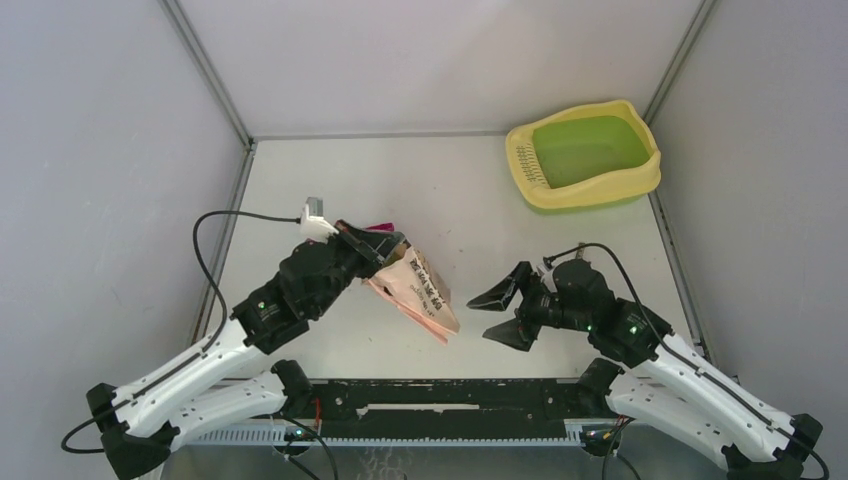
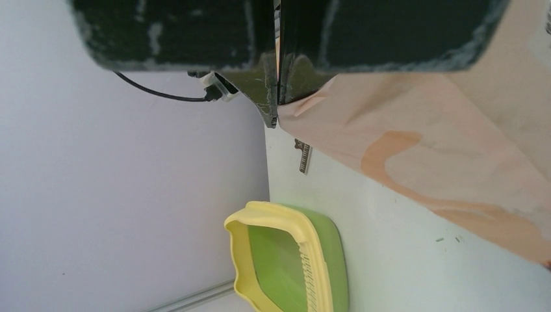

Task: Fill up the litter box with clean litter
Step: Open the cat litter bag at the center of the board.

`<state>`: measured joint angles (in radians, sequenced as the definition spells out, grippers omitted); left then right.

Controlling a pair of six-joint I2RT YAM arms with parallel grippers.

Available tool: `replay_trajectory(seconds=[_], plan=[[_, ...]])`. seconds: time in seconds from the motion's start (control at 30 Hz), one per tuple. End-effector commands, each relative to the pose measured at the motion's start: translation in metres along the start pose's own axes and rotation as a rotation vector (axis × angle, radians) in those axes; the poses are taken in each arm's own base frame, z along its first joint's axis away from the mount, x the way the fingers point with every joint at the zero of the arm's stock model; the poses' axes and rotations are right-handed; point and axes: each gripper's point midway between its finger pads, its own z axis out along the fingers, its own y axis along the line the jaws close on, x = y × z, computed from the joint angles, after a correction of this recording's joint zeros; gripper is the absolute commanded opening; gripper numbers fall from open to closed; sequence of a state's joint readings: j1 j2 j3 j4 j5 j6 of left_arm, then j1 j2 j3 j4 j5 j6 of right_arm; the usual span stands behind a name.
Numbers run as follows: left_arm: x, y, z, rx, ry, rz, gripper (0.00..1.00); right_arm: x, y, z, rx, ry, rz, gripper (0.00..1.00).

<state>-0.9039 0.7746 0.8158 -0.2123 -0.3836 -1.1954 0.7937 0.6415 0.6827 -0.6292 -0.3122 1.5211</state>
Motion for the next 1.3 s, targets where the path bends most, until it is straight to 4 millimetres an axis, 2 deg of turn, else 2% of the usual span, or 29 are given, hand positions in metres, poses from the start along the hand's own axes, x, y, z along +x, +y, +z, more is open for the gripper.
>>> replay_trajectory(seconds=[0.0,0.33,0.4,0.47,0.53,0.6,0.67,0.73,0.77,0.97,1.13,1.27], plan=[[-0.023,-0.053,-0.004,0.167,-0.071,-0.069,0.0,0.01,0.015,0.0,-0.036,0.063,0.104,0.85],[-0.018,-0.059,0.004,0.167,-0.052,-0.047,0.0,0.025,0.02,0.021,-0.002,0.13,0.148,0.89],[-0.016,-0.061,0.005,0.173,-0.039,-0.047,0.0,0.023,0.023,0.025,-0.009,0.121,0.146,0.87],[-0.011,-0.066,0.006,0.189,-0.012,-0.045,0.0,0.018,0.025,0.029,-0.015,0.099,0.153,0.81],[-0.005,-0.069,0.007,0.199,0.017,-0.039,0.0,0.011,0.032,0.032,-0.04,0.075,0.156,0.7],[0.0,-0.071,0.008,0.205,0.042,-0.035,0.0,0.005,0.04,0.032,-0.072,0.063,0.156,0.56],[0.004,-0.07,0.009,0.204,0.062,-0.03,0.0,-0.001,0.046,0.032,-0.1,0.056,0.156,0.35],[0.007,-0.068,0.01,0.201,0.074,-0.026,0.0,-0.009,0.051,0.032,-0.117,0.044,0.153,0.06],[0.01,-0.066,0.011,0.196,0.083,-0.024,0.0,-0.013,0.051,0.033,-0.118,0.041,0.152,0.0],[0.014,-0.061,0.017,0.19,0.115,-0.023,0.0,-0.034,0.067,0.029,-0.191,0.036,0.116,0.0],[0.007,-0.052,0.014,0.177,0.092,-0.025,0.0,-0.052,0.083,0.008,-0.275,0.0,0.052,0.0],[0.013,-0.041,0.014,0.157,0.11,-0.03,0.0,-0.067,0.091,-0.011,-0.236,-0.069,-0.059,0.0]])
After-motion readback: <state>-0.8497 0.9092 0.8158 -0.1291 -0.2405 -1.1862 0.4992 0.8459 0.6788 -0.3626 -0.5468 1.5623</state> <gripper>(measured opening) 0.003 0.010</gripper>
